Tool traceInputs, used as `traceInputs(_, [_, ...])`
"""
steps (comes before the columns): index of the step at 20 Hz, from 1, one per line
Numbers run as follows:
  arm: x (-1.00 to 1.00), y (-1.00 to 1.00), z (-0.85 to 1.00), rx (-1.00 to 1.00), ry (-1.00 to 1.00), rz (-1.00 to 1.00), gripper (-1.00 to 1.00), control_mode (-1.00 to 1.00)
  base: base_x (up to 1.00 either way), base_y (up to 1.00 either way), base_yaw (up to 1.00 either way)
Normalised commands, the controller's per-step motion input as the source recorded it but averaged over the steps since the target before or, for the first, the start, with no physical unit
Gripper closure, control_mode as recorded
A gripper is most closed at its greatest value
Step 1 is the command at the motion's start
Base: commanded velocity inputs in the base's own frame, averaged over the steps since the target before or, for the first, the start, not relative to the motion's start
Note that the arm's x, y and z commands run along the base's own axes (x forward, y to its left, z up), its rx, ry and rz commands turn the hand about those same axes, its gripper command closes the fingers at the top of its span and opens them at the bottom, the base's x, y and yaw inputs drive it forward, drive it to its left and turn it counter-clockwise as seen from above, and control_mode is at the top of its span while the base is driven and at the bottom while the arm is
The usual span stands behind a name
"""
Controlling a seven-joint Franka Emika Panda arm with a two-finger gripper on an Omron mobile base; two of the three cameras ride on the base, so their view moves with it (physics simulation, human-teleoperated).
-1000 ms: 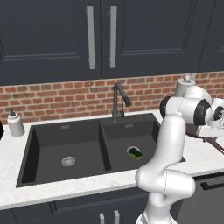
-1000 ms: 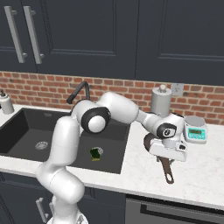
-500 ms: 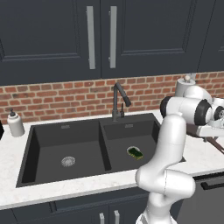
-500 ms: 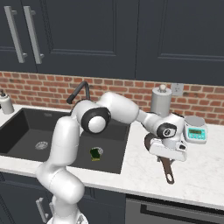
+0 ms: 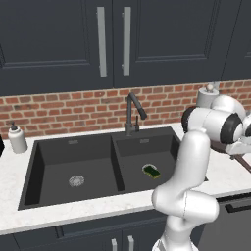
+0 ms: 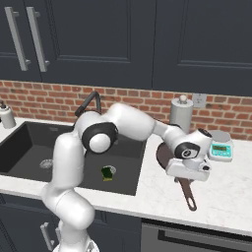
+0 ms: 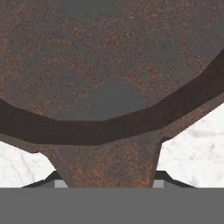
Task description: Pick the pan and sponge and place them into the sink. Then turn on the water.
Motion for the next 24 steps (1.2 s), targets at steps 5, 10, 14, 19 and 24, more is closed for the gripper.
traceInputs(5, [-0.28,0.74,0.09,0.0,-0.09,0.17,1.0,-1.0,0.0,0.0,0.0])
traceInputs(10, [-0.13,0.89,0.11,-0.03,-0.02,0.16,1.0,-1.0,0.0,0.0,0.0])
traceInputs(14, [-0.03,0.81,0.14,-0.03,0.0,0.15,1.0,-1.0,0.0,0.0,0.0])
traceInputs(19, [0.0,0.5,0.17,-0.01,0.0,0.14,1.0,-1.0,0.0,0.0,0.0])
traceInputs(24, [0.0,0.39,0.03,0.0,0.0,0.13,1.0,-1.0,0.0,0.0,0.0])
